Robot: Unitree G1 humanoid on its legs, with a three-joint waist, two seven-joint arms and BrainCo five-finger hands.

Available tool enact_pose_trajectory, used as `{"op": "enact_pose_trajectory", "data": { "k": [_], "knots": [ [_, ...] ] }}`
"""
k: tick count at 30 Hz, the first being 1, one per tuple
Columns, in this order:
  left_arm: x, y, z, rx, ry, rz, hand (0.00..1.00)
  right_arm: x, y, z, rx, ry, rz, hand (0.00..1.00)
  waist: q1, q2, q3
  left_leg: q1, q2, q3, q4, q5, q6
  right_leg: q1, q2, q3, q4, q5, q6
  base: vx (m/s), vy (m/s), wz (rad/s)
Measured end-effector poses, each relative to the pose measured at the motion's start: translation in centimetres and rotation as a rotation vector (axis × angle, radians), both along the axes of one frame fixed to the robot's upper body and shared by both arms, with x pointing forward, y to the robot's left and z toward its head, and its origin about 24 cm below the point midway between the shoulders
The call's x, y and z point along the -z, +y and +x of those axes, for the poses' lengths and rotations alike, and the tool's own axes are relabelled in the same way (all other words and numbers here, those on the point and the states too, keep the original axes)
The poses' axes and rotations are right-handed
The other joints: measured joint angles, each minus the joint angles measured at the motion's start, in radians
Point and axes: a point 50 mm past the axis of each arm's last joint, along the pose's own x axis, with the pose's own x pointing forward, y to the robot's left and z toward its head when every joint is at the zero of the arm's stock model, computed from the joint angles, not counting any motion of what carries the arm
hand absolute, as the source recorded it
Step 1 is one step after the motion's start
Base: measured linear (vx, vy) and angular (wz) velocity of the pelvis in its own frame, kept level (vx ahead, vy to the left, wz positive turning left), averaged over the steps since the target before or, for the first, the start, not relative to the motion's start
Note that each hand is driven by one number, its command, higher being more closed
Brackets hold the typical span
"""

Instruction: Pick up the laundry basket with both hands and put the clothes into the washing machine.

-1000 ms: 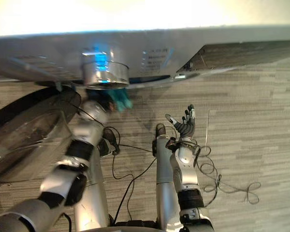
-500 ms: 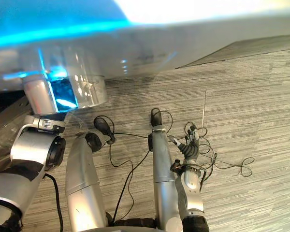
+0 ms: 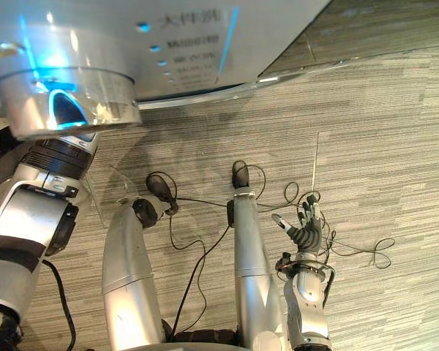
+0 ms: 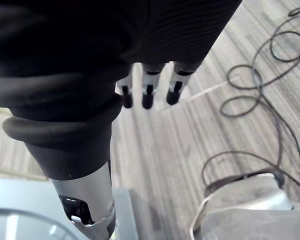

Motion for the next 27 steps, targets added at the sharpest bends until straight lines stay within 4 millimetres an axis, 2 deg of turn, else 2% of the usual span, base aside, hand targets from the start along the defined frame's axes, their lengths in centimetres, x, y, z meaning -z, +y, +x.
{"op": "enact_pose_trajectory", "data": {
  "k": [3,8,13,17,23,27],
  "knots": [
    [-0.5,-0.1,-0.4,-0.036,-0.035,0.053,0.00,0.1,0.0,-0.1,0.001,0.002,0.003,0.00,0.000,0.006,0.003,-0.010,0.000,-0.004,-0.001,0.006,0.002,-0.007,0.000,-0.004,0.001,0.002,-0.001,0.01,0.011,0.02],
    [-0.8,0.4,-0.4,-0.029,-0.035,0.009,0.00,0.2,0.2,-0.1,0.006,0.002,-0.001,0.00,-0.008,0.006,0.004,-0.011,0.000,-0.005,-0.008,0.009,0.000,-0.010,0.000,-0.006,0.004,0.004,-0.001,0.00,0.000,0.00],
    [-1.2,1.0,-0.6,0.033,-0.053,-0.140,0.00,0.6,0.3,-0.1,-0.010,0.023,-0.010,0.00,-0.009,0.006,0.004,-0.012,0.000,-0.002,-0.007,0.012,-0.002,-0.020,0.001,-0.003,0.016,0.004,-0.001,0.00,0.000,0.00],
    [-1.6,1.9,-0.9,-0.001,-0.089,-0.211,0.00,0.6,0.6,-0.1,-0.015,0.026,-0.010,0.00,-0.013,0.006,0.004,-0.018,0.001,-0.006,-0.007,0.017,-0.007,-0.027,0.005,-0.003,0.020,0.009,-0.006,0.00,0.000,0.00],
    [-1.5,1.8,-0.7,-0.015,-0.063,-0.137,0.00,0.7,0.9,-0.1,-0.020,0.028,-0.008,0.00,-0.012,0.006,0.004,-0.019,0.001,-0.012,-0.008,0.019,-0.009,-0.026,0.006,-0.007,0.020,0.010,-0.007,0.01,0.016,0.01],
    [-1.4,0.7,0.6,-0.013,0.039,0.018,0.00,0.7,1.2,-0.1,-0.029,0.028,-0.004,0.00,-0.010,0.006,0.004,-0.020,-0.003,-0.019,-0.014,0.029,-0.008,-0.022,0.001,-0.018,0.020,0.010,-0.008,0.01,0.021,0.07]
  ]
}}
